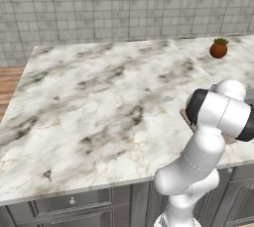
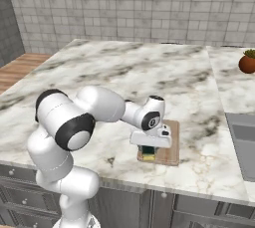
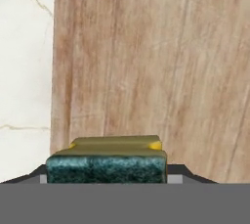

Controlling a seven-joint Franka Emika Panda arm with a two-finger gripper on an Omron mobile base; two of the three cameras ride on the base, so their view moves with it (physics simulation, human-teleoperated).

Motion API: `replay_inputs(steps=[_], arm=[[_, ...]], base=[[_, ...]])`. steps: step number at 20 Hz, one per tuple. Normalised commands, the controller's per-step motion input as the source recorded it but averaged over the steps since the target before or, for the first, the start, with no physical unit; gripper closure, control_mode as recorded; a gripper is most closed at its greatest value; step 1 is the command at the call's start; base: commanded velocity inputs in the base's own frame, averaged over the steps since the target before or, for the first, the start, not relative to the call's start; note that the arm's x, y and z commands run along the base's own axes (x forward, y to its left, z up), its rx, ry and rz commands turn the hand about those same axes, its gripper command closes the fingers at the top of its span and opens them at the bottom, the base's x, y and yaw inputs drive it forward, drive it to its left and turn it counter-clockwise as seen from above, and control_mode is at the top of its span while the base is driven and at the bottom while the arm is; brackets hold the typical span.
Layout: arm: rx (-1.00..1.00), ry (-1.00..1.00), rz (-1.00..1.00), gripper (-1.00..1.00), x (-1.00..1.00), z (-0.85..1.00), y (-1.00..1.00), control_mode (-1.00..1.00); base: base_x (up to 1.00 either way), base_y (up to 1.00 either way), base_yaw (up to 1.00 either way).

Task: Pick up the sponge from the counter and clean the cutting board by briefly scrubbing or pressing down on the cutting board. Once finished, release the sponge.

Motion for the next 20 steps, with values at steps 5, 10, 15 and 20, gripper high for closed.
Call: replay_inputs(steps=[5,10,15,20], arm=[[0.00,0.00,0.00,1.00,0.09,-0.18,-0.02,-1.00],[0.01,-0.03,0.00,1.00,0.19,0.00,-0.12,-1.00],[0.00,-0.04,0.00,1.00,0.35,0.00,-0.04,-1.00],[0.00,-0.01,0.00,1.00,0.41,-0.12,0.00,-1.00]], base=[[0.00,0.00,0.00],[0.00,0.00,0.00],[0.00,0.00,0.00],[0.00,0.00,0.00]])
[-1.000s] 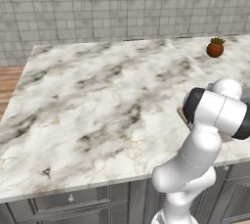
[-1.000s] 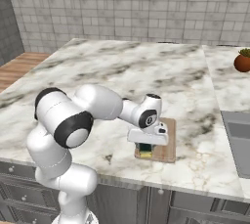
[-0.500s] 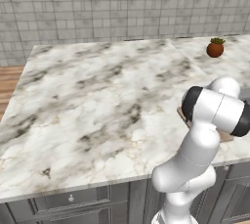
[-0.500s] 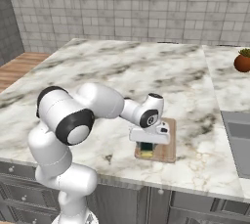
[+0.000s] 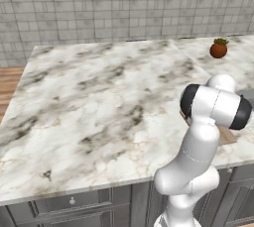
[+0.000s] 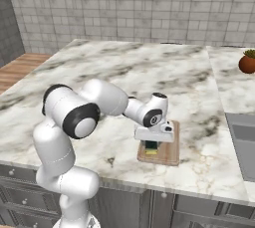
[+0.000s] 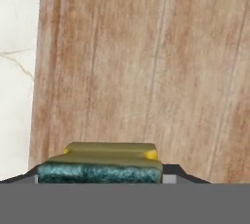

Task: Pick up the sponge from the counter and clean the cutting board by briefly scrubbing or pressing down on the cutting board. Once finished, release the sponge.

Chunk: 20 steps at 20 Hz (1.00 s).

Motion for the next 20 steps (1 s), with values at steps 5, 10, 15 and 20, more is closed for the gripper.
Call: replay_inputs(steps=[5,10,15,20], arm=[[0.00,-0.03,0.00,1.00,0.03,-0.64,0.00,-1.00],[0.00,-0.22,0.00,1.00,0.06,-0.06,0.00,-1.00],[0.00,-0.18,0.00,1.00,0.34,-0.02,0.01,-1.00],[0.00,-0.04,0.00,1.00,0.50,-0.10,0.10,-1.00]], base=[[0.00,0.00,0.00],[0.00,0.00,0.00],[0.00,0.00,0.00],[0.00,0.00,0.00]])
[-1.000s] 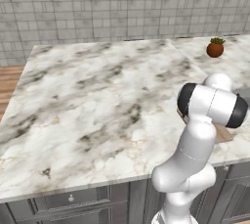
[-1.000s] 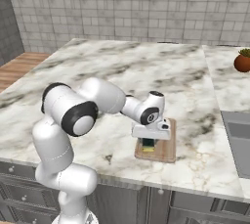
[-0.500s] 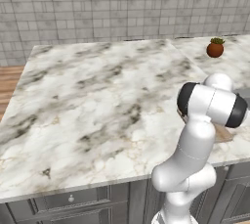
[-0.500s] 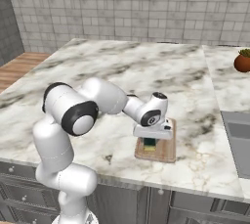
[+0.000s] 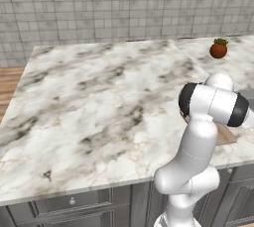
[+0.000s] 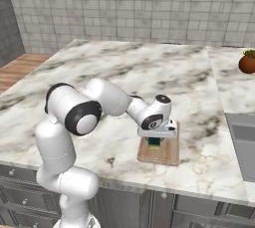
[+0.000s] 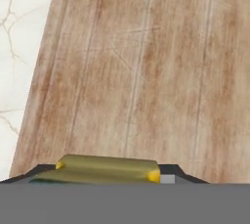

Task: Pick up the sponge from the counter and clean the cutting board by briefly scrubbing or pressing down on the cutting board. Once finished, release the sponge.

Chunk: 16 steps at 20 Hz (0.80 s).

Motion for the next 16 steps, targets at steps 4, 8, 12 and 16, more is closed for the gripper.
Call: replay_inputs(steps=[4,8,12,16], arm=[[0.00,0.01,0.00,1.00,0.29,-0.54,0.28,-1.00],[0.00,0.01,0.00,1.00,0.22,-0.73,0.24,-1.00],[0.00,-0.02,0.00,1.00,0.24,-0.42,0.11,-1.00],[0.00,0.00,0.00,1.00,0.60,0.00,0.20,-1.00]], base=[[0.00,0.00,0.00],[0.00,0.00,0.00],[0.00,0.00,0.00],[0.00,0.00,0.00]])
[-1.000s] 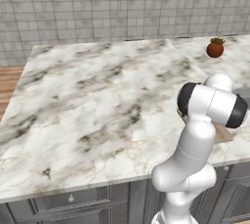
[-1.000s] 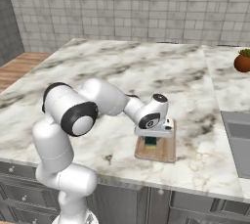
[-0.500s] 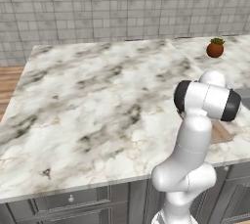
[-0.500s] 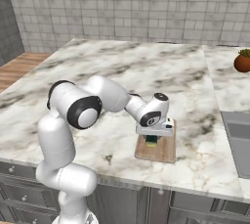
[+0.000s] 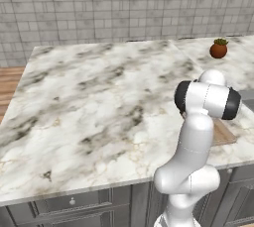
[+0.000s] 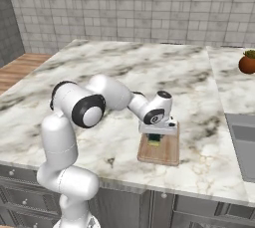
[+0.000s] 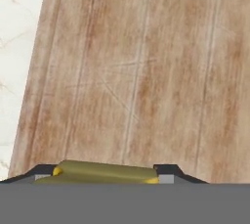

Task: Pick up the sponge from the counter and clean the cutting board by briefly scrubbing or pressing down on the cutting board. Once finished, release the sponge.

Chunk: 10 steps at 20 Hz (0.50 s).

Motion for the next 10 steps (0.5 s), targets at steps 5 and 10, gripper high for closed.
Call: replay_inputs(steps=[5,10], arm=[[0.00,0.00,0.00,1.00,0.74,-0.19,0.29,-1.00],[0.00,0.00,0.00,1.00,0.35,-0.74,0.08,-1.00]], base=[[0.00,0.00,0.00],[0.00,0.00,0.00]])
